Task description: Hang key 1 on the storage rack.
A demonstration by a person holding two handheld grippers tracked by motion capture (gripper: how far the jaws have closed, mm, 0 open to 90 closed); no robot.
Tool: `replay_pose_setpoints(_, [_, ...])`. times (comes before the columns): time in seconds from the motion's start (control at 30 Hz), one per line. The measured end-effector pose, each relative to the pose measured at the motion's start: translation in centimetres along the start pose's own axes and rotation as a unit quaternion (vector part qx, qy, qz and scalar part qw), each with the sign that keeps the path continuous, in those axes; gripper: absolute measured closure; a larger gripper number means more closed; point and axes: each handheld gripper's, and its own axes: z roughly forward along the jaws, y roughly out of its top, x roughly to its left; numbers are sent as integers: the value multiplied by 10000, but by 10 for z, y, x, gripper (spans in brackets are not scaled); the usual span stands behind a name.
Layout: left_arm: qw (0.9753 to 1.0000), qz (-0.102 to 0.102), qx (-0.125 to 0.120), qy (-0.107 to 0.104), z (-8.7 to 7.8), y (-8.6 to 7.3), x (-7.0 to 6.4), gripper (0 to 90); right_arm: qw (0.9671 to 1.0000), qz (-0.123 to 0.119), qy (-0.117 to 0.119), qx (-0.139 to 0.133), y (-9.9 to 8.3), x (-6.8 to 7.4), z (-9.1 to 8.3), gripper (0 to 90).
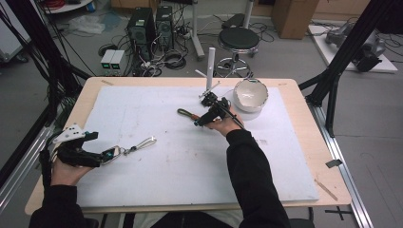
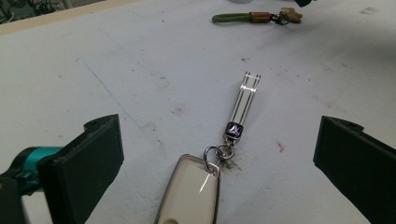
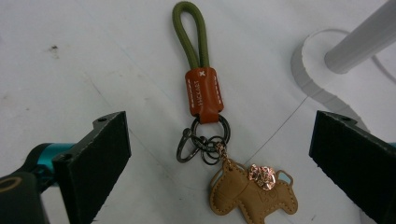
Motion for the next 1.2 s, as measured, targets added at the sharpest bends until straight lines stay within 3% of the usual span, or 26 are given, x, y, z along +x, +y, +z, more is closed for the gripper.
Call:
replay_pose_setpoints(0.17, [10000,7,-8,-15,0,1,-1,20,10000,-8,15,13,1,0,7,45])
replay_pose_setpoints(0.27, [10000,35,18,-24,1,1,-2,20,9998,30,1,195,6,-1,14,45])
replay_pose_setpoints(0.43, [10000,36,2,-31,0,1,-1,20,9999,23,68,83,20,0,14,53])
replay_pose_setpoints(0.6, [10000,60,-8,-44,0,1,-2,20,9996,1,19,293,25,-2,23,55])
replay_pose_setpoints(0.7, [10000,60,-15,-49,0,1,-3,20,9991,-1,-24,424,32,-1,32,166])
replay_pose_setpoints(0.83, [10000,77,11,-46,0,1,-4,20,9984,5,-107,558,32,-1,40,241])
replay_pose_setpoints(0.97, [10000,84,31,-38,0,1,-4,20,9979,12,-119,638,31,-3,42,274])
replay_pose_setpoints(1.2, [9998,135,112,-30,2,0,-5,20,9970,-63,-83,763,29,-3,44,460])
